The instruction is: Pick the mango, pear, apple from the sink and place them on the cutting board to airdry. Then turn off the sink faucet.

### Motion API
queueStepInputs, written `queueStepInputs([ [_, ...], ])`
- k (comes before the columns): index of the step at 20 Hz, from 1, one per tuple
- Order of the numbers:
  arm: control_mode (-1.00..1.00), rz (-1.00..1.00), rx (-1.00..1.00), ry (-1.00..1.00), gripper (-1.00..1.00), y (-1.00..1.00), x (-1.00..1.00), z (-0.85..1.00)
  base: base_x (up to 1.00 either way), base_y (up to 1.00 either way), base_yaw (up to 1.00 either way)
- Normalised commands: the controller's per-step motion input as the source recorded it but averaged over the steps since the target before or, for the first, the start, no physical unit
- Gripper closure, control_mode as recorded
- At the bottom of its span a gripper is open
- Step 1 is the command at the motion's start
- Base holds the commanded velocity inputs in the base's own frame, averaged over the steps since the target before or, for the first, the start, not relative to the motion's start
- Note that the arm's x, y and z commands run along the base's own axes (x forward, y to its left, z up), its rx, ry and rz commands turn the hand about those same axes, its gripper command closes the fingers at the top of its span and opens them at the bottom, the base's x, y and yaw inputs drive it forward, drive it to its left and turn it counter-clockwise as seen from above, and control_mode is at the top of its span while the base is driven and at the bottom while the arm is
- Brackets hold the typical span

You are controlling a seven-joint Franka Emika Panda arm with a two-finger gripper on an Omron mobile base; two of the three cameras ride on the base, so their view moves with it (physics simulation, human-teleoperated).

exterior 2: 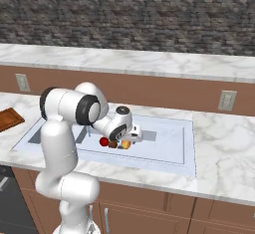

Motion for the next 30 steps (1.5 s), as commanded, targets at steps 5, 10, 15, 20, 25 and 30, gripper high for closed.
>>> queueStepInputs([
  [5, -1.00, 0.00, 0.00, 0.00, -1.00, 0.00, 0.23, -0.25, 0.00, 0.00, 0.00],
  [10, -1.00, 0.00, 0.00, 0.00, 1.00, 0.00, 0.08, -0.32, 0.00, 0.00, 0.00],
  [15, -1.00, 0.00, 0.00, 0.00, 1.00, -0.01, 0.00, -0.04, 0.00, 0.00, 0.00],
  [20, -1.00, 0.00, 0.00, -0.02, 1.00, -0.01, -0.01, 0.16, 0.00, 0.00, 0.00],
  [25, -1.00, 0.00, -0.03, -0.02, 1.00, -0.05, -0.09, 0.39, 0.00, 0.00, 0.00],
  [30, -1.00, 0.00, -0.03, -0.03, 1.00, -0.09, -0.17, 0.49, 0.00, 0.00, 0.00],
])
